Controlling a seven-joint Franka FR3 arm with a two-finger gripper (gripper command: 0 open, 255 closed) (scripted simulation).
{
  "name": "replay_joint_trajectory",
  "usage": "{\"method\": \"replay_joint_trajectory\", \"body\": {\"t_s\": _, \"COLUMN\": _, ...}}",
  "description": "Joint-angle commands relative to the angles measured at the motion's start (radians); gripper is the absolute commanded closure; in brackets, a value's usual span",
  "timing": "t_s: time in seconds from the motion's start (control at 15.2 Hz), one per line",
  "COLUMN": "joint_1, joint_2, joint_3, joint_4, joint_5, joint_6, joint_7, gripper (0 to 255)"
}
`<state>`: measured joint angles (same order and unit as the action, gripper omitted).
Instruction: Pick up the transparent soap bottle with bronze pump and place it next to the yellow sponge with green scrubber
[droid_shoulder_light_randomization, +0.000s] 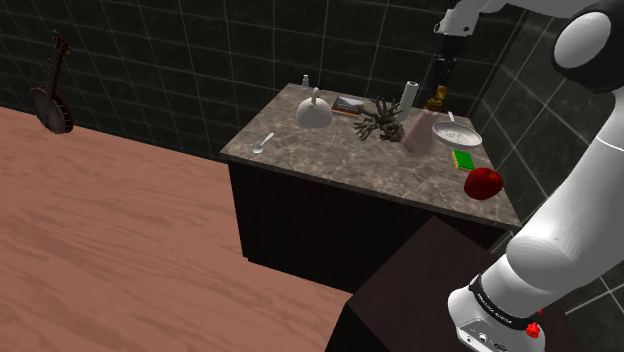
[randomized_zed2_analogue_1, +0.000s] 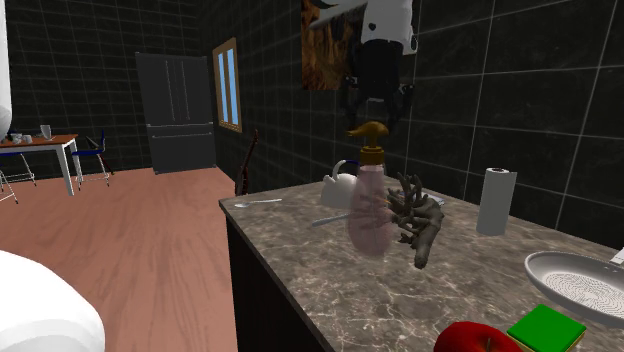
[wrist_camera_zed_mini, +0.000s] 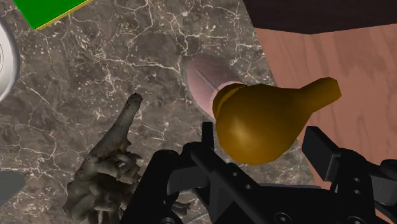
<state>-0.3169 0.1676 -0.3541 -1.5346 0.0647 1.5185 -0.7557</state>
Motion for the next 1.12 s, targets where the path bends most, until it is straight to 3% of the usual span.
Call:
{"method": "replay_joint_trajectory", "body": {"t_s": 0.0, "joint_1": -0.024, "joint_2": -0.018, "joint_3": -0.019, "joint_4": -0.018, "joint_5": -0.011, "joint_6": 0.001, "joint_7": -0.044, "gripper": 255}}
{"method": "replay_joint_trajectory", "body": {"t_s": 0.59, "joint_1": -0.137, "joint_2": -0.029, "joint_3": -0.107, "joint_4": -0.038, "joint_5": -0.038, "joint_6": 0.009, "joint_7": -0.245, "gripper": 255}}
{"method": "replay_joint_trajectory", "body": {"t_s": 1.06, "joint_1": -0.138, "joint_2": -0.033, "joint_3": -0.108, "joint_4": -0.124, "joint_5": -0.040, "joint_6": 0.091, "joint_7": -0.249, "gripper": 255}}
